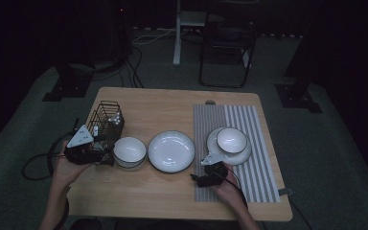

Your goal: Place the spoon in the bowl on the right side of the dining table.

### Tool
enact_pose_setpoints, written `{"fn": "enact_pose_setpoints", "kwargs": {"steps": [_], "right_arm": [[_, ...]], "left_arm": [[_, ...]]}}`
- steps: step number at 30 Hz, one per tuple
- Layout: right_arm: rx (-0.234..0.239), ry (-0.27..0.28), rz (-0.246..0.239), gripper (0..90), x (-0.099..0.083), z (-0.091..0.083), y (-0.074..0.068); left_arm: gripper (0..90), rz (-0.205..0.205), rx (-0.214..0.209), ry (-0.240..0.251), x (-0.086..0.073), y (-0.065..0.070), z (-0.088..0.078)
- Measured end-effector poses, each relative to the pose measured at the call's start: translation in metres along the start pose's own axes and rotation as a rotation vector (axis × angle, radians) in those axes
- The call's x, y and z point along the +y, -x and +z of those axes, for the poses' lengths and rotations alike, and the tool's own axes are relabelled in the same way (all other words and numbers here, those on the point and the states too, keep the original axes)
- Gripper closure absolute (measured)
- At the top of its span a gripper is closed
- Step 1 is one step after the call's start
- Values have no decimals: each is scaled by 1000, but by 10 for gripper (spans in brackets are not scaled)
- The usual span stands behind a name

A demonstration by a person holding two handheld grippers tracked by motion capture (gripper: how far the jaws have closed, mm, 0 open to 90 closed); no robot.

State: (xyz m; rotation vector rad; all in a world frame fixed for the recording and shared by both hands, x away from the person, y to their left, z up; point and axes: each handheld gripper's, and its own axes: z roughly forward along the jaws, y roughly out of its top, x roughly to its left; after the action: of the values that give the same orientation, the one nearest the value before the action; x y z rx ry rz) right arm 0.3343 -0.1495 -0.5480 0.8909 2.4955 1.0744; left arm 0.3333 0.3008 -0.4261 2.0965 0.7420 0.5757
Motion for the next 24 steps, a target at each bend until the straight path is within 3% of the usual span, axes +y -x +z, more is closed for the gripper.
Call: {"fn": "enact_pose_setpoints", "kwargs": {"steps": [24], "right_arm": [[0, 0, 0, 204, 0, 0, 0]], "left_arm": [[538, 16, 30, -41, 3, 1, 2]]}}
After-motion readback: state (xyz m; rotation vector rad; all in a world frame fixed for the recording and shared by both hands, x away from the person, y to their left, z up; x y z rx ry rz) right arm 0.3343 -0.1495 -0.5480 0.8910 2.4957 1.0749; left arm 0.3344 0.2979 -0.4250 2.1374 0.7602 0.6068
